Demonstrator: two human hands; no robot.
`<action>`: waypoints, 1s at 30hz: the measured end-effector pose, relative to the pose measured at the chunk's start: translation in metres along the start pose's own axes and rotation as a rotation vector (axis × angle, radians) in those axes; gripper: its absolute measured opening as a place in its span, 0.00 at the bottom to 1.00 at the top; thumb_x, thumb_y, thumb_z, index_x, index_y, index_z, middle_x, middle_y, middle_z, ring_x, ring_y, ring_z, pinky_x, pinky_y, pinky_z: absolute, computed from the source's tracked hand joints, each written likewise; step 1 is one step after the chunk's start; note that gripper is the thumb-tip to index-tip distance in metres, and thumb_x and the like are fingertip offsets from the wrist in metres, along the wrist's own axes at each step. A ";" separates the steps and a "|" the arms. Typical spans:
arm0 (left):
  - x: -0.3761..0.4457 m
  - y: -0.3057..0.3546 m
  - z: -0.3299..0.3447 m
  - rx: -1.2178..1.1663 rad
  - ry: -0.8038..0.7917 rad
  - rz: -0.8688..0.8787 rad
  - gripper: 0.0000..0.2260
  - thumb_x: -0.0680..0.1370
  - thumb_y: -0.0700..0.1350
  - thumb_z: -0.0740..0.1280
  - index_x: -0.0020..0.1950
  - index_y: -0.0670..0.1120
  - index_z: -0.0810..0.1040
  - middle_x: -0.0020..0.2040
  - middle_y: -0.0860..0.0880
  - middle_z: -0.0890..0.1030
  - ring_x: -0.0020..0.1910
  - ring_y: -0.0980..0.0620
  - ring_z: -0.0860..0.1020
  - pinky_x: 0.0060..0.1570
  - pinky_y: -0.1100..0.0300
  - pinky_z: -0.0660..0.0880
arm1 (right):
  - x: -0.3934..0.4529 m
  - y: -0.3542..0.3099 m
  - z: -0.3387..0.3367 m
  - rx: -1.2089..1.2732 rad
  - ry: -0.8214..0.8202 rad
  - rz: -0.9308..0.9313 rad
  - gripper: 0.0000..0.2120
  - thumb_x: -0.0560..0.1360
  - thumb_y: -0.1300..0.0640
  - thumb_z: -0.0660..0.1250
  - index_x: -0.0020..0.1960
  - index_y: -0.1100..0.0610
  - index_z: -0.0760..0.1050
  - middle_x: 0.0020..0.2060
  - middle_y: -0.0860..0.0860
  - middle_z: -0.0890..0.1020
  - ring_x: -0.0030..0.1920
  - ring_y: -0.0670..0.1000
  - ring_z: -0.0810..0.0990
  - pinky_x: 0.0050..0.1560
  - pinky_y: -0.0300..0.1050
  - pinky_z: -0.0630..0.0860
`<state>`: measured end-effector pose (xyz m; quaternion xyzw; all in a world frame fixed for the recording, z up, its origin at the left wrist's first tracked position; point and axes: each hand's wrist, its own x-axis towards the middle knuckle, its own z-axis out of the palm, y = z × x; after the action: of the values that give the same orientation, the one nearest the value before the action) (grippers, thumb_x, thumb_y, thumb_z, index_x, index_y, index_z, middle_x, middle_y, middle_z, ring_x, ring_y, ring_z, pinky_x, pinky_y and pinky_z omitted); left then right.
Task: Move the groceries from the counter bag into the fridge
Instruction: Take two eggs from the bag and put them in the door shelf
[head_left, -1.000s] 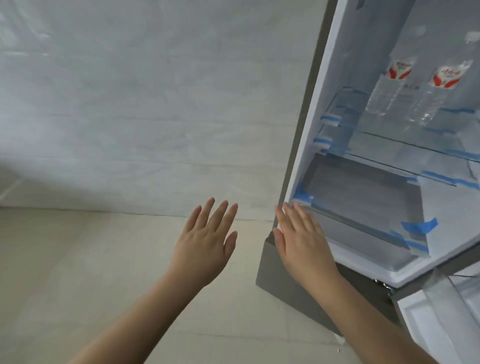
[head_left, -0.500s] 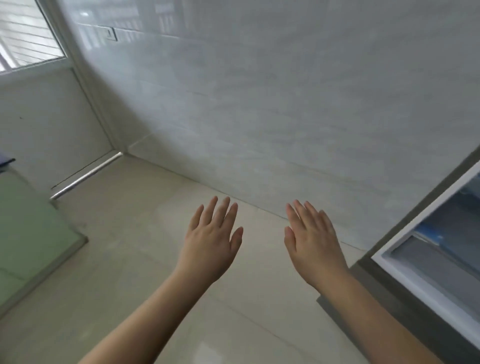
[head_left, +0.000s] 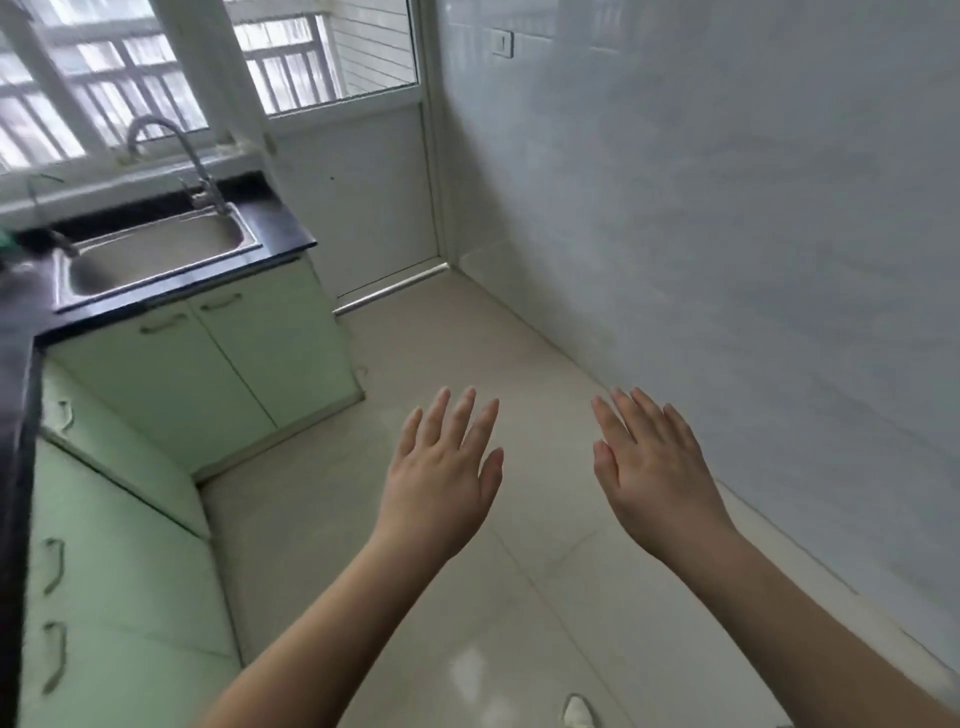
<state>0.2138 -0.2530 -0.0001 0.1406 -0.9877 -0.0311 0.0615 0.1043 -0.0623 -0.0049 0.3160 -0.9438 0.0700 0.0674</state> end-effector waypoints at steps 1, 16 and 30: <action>0.001 -0.005 0.000 0.007 -0.006 -0.031 0.29 0.78 0.59 0.37 0.79 0.54 0.49 0.80 0.51 0.54 0.79 0.48 0.47 0.76 0.50 0.45 | 0.009 -0.004 0.004 0.013 -0.009 -0.033 0.30 0.78 0.45 0.38 0.76 0.52 0.59 0.75 0.52 0.65 0.76 0.52 0.58 0.73 0.47 0.43; 0.007 -0.060 -0.007 0.072 0.028 -0.504 0.32 0.77 0.59 0.37 0.79 0.49 0.53 0.79 0.52 0.56 0.79 0.51 0.49 0.74 0.54 0.47 | 0.132 -0.066 0.036 0.161 -0.058 -0.487 0.27 0.79 0.47 0.44 0.74 0.55 0.64 0.71 0.53 0.70 0.73 0.54 0.65 0.72 0.48 0.49; -0.108 -0.190 -0.027 0.117 0.107 -0.897 0.32 0.77 0.59 0.36 0.79 0.50 0.54 0.80 0.50 0.55 0.79 0.50 0.49 0.74 0.53 0.43 | 0.137 -0.272 0.051 0.240 -0.071 -0.896 0.29 0.79 0.45 0.41 0.75 0.53 0.61 0.74 0.51 0.66 0.76 0.52 0.59 0.73 0.44 0.43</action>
<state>0.3724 -0.4056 -0.0006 0.5593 -0.8246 0.0083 0.0847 0.1562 -0.3665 -0.0075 0.7002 -0.7014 0.1319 0.0214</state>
